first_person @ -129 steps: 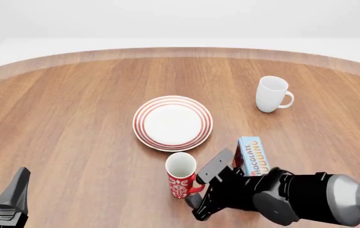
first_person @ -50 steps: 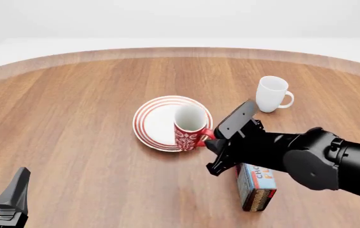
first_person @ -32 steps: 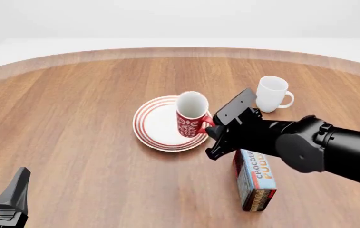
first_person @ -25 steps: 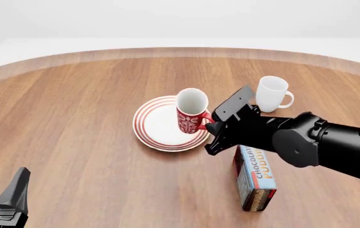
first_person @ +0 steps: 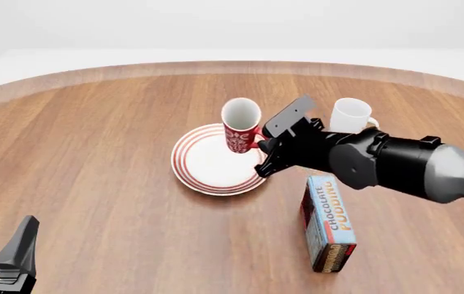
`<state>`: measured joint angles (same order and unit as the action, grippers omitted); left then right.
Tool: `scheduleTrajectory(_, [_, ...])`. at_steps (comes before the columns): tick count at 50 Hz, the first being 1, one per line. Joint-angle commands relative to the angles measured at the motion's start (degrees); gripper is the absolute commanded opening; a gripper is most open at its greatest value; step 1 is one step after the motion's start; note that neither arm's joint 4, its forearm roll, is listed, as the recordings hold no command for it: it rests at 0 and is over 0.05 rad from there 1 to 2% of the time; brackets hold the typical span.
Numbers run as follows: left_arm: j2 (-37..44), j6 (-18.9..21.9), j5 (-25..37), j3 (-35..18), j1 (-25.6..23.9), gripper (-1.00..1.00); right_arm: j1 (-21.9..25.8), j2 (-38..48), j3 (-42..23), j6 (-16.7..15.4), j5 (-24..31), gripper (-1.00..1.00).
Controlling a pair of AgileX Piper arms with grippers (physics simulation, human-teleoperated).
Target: Pick up the red mug and put it on the plate
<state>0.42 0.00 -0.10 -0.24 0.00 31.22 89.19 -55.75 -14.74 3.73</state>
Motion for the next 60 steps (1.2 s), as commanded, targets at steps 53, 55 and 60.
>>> scheduleTrajectory(53, [0.0, 0.0, 0.0, 0.0, 0.0, 1.0, -1.39, 16.59, -12.59, 2.36, -4.66, -1.0])
scheduleTrajectory(55, [0.0, 0.0, 0.0, 0.0, 0.0, 1.0, -1.35, 17.22, -12.98, 2.42, -4.83, -1.0])
scheduleTrajectory(60, [0.0, 0.0, 0.0, 0.0, 0.0, 1.0, -1.32, 18.27, -14.44, 3.77, -4.49, -1.0])
